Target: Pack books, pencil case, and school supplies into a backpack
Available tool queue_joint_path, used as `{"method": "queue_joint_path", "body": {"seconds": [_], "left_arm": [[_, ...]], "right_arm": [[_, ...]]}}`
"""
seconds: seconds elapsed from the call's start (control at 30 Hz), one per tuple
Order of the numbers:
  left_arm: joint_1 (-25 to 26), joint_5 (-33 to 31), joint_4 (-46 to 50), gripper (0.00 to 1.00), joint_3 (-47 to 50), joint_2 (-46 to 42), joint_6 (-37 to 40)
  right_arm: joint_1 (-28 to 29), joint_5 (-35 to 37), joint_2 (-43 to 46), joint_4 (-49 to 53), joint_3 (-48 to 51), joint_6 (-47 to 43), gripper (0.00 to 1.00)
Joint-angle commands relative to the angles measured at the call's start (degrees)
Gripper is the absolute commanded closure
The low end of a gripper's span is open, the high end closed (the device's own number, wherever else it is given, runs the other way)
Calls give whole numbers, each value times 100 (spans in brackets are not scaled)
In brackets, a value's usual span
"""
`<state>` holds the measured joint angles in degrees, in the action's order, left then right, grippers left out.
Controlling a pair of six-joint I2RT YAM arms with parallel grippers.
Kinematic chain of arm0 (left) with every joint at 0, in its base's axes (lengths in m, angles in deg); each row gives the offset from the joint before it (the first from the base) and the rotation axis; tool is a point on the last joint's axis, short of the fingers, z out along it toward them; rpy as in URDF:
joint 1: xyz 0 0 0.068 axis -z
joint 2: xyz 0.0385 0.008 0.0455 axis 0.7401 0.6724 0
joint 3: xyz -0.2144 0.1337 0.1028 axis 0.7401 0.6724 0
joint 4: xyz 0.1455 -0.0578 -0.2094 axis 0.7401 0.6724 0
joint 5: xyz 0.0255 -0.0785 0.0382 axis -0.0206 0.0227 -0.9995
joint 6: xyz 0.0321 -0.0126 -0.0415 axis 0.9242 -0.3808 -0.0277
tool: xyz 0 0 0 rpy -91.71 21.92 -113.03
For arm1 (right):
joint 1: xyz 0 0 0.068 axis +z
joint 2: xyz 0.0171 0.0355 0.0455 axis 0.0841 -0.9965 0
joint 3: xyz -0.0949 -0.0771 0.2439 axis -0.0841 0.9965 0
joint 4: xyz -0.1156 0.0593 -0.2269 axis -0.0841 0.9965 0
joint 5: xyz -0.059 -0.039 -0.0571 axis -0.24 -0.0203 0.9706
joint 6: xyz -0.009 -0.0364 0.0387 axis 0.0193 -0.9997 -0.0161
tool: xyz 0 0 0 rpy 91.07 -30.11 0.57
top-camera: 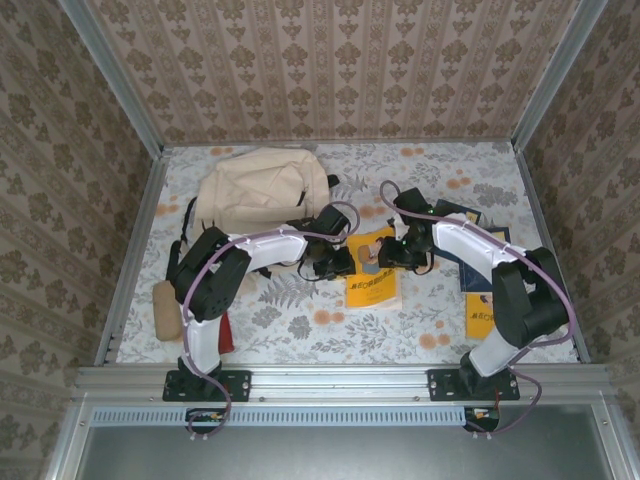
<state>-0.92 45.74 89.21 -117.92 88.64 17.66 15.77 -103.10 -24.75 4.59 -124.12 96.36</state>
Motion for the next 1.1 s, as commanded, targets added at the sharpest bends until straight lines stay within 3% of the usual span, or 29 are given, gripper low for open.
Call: {"method": "queue_joint_path", "body": {"seconds": [0.0,0.23,0.4,0.6,0.87,1.07], "left_arm": [[-16,7,-134,80,20,168,136],[-272,261,-398,77,228,-116,198],[-664,522,-492,66,432,-636,442],[-1336,1228,-1021,40,924,-1442,757],[-1946,2226,-1999,14,1377,-2204,954],[-2029,2835,-2586,11,1349,-2304,771]], "right_arm": [[164,-694,-10,-81,-118,-75,68],[148,-569,-164,-136,-213,-79,85],[-28,-740,308,-344,-235,27,91],[-360,-2193,850,-1049,-185,356,95],[-460,-3568,1025,-1965,-410,843,95],[-453,-4183,868,-2527,-546,1142,95]]}}
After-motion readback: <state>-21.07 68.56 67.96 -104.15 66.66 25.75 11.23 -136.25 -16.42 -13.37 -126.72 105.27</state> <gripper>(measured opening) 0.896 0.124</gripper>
